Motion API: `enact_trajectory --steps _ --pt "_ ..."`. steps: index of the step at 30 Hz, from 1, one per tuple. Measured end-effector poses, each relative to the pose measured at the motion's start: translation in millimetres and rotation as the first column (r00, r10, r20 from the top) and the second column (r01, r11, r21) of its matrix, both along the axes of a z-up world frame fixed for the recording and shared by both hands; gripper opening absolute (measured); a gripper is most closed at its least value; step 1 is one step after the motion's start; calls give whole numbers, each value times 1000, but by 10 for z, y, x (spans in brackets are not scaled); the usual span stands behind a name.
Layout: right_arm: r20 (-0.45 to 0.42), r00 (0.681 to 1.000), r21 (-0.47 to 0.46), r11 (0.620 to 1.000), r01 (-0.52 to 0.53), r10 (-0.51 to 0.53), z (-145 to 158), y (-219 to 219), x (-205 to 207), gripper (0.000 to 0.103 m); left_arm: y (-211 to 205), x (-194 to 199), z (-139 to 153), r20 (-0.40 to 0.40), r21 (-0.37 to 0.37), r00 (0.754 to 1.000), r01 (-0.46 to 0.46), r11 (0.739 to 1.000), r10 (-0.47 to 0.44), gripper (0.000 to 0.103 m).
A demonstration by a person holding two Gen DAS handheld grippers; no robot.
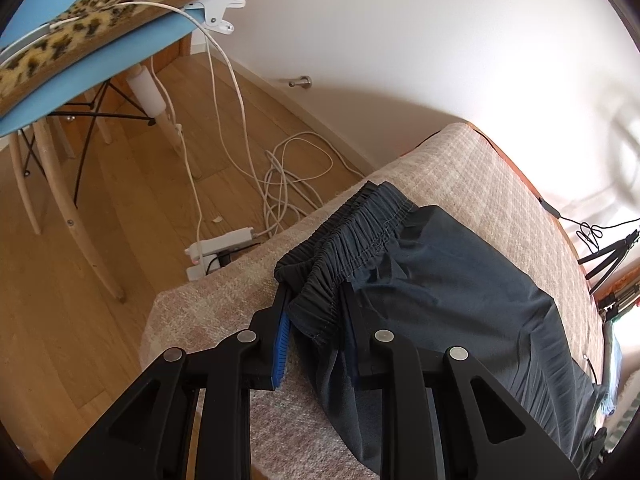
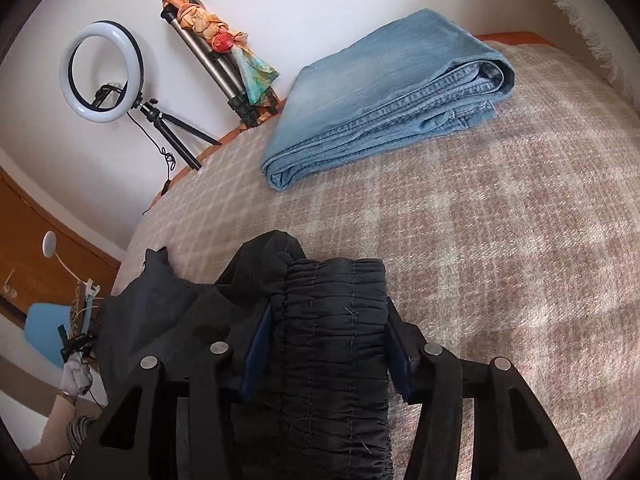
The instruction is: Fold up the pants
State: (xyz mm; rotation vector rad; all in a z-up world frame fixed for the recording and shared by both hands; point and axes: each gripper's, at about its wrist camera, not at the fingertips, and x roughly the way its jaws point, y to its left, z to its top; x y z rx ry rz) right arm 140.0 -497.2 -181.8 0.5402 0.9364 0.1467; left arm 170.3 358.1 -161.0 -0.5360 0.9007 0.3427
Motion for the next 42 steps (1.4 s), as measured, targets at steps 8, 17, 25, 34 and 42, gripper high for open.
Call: enact_trajectory --steps 8,17,25,34,42 --pt "14 954 -61 952 300 -300 687 -64 -835 45 -13 44 34 12 36 1000 12 999 -12 18" --pt "13 967 -323 914 246 -256 676 84 -697 67 35 -14 67 38 30 999 4 1000 -5 17" --pt "130 981 -525 830 188 -140 1212 666 -590 84 134 -61 81 22 18 1000 9 1000 -10 25" --pt "136 975 -438 893 -102 178 1447 1590 -668 84 82 -237 281 22 107 1000 6 994 -9 44" --pt "48 846 -344 804 -485 531 1051 2647 -776 64 -816 -417 569 90 60 927 360 931 -365 44"
